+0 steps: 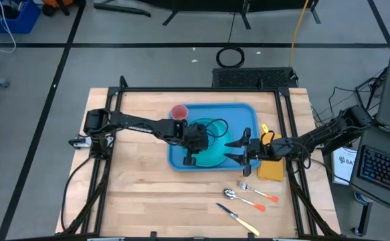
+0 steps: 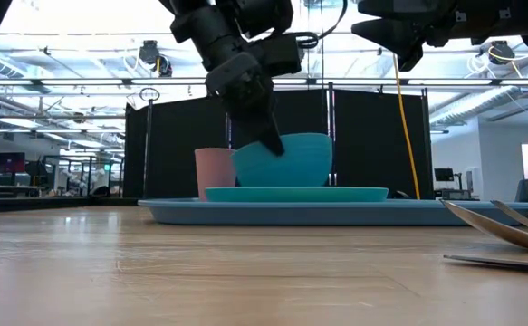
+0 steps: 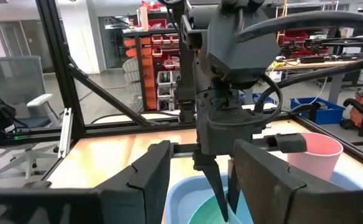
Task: Set up tray
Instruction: Put the blue bowl on top of the green plate on the blue serving tray, then put the yellow napkin on the blue serving tray to the right of the blue plate
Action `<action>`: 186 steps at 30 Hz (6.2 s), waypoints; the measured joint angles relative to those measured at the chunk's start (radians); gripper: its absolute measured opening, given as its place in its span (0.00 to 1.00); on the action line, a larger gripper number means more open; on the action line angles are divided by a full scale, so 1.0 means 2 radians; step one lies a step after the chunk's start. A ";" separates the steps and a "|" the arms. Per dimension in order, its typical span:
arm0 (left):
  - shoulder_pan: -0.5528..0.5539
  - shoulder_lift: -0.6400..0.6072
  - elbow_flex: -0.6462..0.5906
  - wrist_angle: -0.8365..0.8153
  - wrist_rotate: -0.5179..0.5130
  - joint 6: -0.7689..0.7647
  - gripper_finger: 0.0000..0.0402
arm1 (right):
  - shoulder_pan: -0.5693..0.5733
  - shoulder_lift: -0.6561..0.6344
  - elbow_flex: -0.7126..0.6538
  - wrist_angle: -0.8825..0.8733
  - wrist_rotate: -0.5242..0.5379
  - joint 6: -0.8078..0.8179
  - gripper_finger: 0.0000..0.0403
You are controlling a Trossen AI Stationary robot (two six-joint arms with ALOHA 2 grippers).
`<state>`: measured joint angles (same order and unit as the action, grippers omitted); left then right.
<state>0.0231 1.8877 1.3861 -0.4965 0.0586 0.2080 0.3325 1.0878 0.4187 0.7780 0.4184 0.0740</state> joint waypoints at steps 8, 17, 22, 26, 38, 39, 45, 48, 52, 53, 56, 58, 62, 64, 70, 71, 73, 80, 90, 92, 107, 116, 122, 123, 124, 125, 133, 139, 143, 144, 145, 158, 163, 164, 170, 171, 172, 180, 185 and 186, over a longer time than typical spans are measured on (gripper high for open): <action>0.000 0.000 0.000 0.004 0.005 -0.001 0.13 | 0.000 0.000 0.000 -0.001 0.000 0.000 0.41; 0.000 0.000 0.000 -0.003 0.005 -0.004 0.15 | 0.000 0.000 0.000 -0.001 0.000 0.000 0.41; 0.000 -0.009 0.000 -0.001 0.005 -0.004 0.15 | 0.000 0.000 0.000 -0.002 0.000 0.000 0.41; 0.000 -0.029 0.000 -0.007 0.005 -0.006 0.15 | 0.000 0.000 0.000 -0.002 0.000 0.000 0.41; -0.053 -0.143 -0.041 -0.026 -0.015 -0.046 0.16 | 0.009 0.000 0.000 -0.006 0.037 0.014 0.41; -0.063 -0.155 -0.060 -0.010 -0.018 -0.049 0.16 | 0.013 0.000 0.000 -0.010 0.043 0.006 0.41; -0.126 -0.230 -0.207 0.167 -0.022 -0.086 0.16 | 0.046 -0.001 0.000 -0.045 0.094 -0.060 0.41; -0.162 -0.263 -0.269 0.258 -0.036 -0.099 0.16 | 0.058 -0.001 0.013 -0.075 0.095 -0.068 0.41; -0.205 -0.289 -0.319 0.352 -0.056 -0.114 0.16 | 0.079 0.000 0.072 -0.194 0.148 -0.042 0.41; -0.215 -0.292 -0.326 0.372 -0.056 -0.116 0.16 | 0.086 0.002 0.090 -0.240 0.160 -0.027 0.41; -0.238 -0.292 -0.340 0.414 -0.056 -0.122 0.16 | 0.106 0.007 0.136 -0.378 0.195 0.028 0.41; -0.252 -0.290 -0.341 0.422 -0.057 -0.121 0.16 | 0.119 0.011 0.164 -0.449 0.201 0.068 0.41; -0.270 -0.291 -0.340 0.438 -0.056 -0.118 0.16 | 0.133 0.030 0.204 -0.581 0.188 0.152 0.41; -0.281 -0.291 -0.340 0.445 -0.056 -0.114 0.16 | 0.136 0.039 0.218 -0.640 0.167 0.199 0.41; -0.306 -0.290 -0.340 0.446 -0.059 -0.109 0.16 | 0.132 0.066 0.229 -0.789 0.063 0.353 0.41; -0.308 -0.290 -0.340 0.447 -0.060 -0.108 0.16 | 0.130 0.071 0.229 -0.815 0.046 0.382 0.41; -0.309 -0.290 -0.340 0.446 -0.061 -0.108 0.16 | 0.126 0.078 0.230 -0.871 0.005 0.441 0.41; -0.309 -0.290 -0.340 0.445 -0.068 -0.108 0.16 | 0.116 0.119 0.229 -0.956 -0.129 0.517 0.41; -0.317 -0.290 -0.340 0.444 -0.069 -0.108 0.16 | 0.126 0.201 0.229 -0.939 -0.225 0.509 0.41; -0.317 -0.290 -0.340 0.443 -0.069 -0.108 0.16 | 0.130 0.212 0.229 -0.935 -0.225 0.508 0.41; -0.317 -0.290 -0.340 0.443 -0.069 -0.108 0.16 | 0.133 0.221 0.182 -0.858 -0.225 0.520 0.41; -0.317 -0.290 -0.340 0.443 -0.070 -0.108 0.16 | 0.131 0.222 0.134 -0.819 -0.218 0.521 0.39; -0.317 -0.290 -0.340 0.442 -0.070 -0.108 0.16 | 0.115 0.219 0.111 -0.792 -0.241 0.546 0.19; -0.317 -0.290 -0.340 0.441 -0.070 -0.108 0.16 | 0.114 0.219 0.110 -0.791 -0.243 0.546 0.14; -0.317 -0.290 -0.340 0.441 -0.070 -0.108 0.16 | 0.113 0.218 0.109 -0.792 -0.243 0.545 0.08; -0.317 -0.290 -0.340 0.441 -0.070 -0.108 0.16 | 0.112 0.217 0.108 -0.792 -0.242 0.544 0.05; -0.317 -0.290 -0.340 0.441 -0.070 -0.109 0.16 | 0.110 0.197 0.107 -0.820 -0.234 0.582 0.01; -0.317 -0.290 -0.340 0.440 -0.070 -0.110 0.16 | 0.110 0.145 0.116 -0.838 -0.223 0.611 0.00; -0.317 -0.290 -0.340 0.440 -0.070 -0.111 0.16 | 0.109 0.102 0.115 -0.857 -0.214 0.638 0.00; -0.317 -0.290 -0.340 0.440 -0.070 -0.111 0.16 | 0.109 0.090 0.117 -0.865 -0.208 0.645 0.00; -0.317 -0.290 -0.340 0.440 -0.070 -0.111 0.16 | 0.110 0.080 0.117 -0.874 -0.197 0.652 0.00; -0.317 -0.290 -0.340 0.439 -0.070 -0.111 0.16 | 0.109 -0.003 0.118 -0.900 -0.103 0.703 0.00; -0.317 -0.290 -0.340 0.439 -0.070 -0.112 0.16 | 0.109 -0.019 0.119 -0.910 -0.107 0.728 0.00; -0.317 -0.290 -0.340 0.439 -0.070 -0.113 0.16 | 0.109 -0.020 0.119 -0.913 -0.105 0.730 0.00; -0.317 -0.290 -0.340 0.437 -0.070 -0.117 0.16 | 0.128 -0.012 0.119 -0.916 -0.099 0.746 0.00; -0.317 -0.290 -0.340 0.437 -0.070 -0.118 0.16 | 0.133 -0.012 0.119 -0.917 -0.092 0.752 0.00; -0.317 -0.290 -0.340 0.436 -0.070 -0.118 0.16 | 0.138 -0.012 0.119 -0.919 -0.083 0.755 0.00; -0.317 -0.290 -0.340 0.437 -0.070 -0.116 0.16 | 0.149 -0.015 0.120 -0.923 -0.023 0.761 0.00; -0.317 -0.290 -0.340 0.437 -0.070 -0.116 0.16 | 0.149 -0.014 0.122 -0.942 -0.002 0.772 0.00; -0.317 -0.290 -0.340 0.437 -0.070 -0.116 0.16 | 0.149 -0.014 0.123 -0.943 0.007 0.772 0.00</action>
<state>-0.6113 1.3067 0.7059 0.3768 -0.0810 -0.0235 0.6304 1.0592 0.6649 -1.1081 0.4329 1.6177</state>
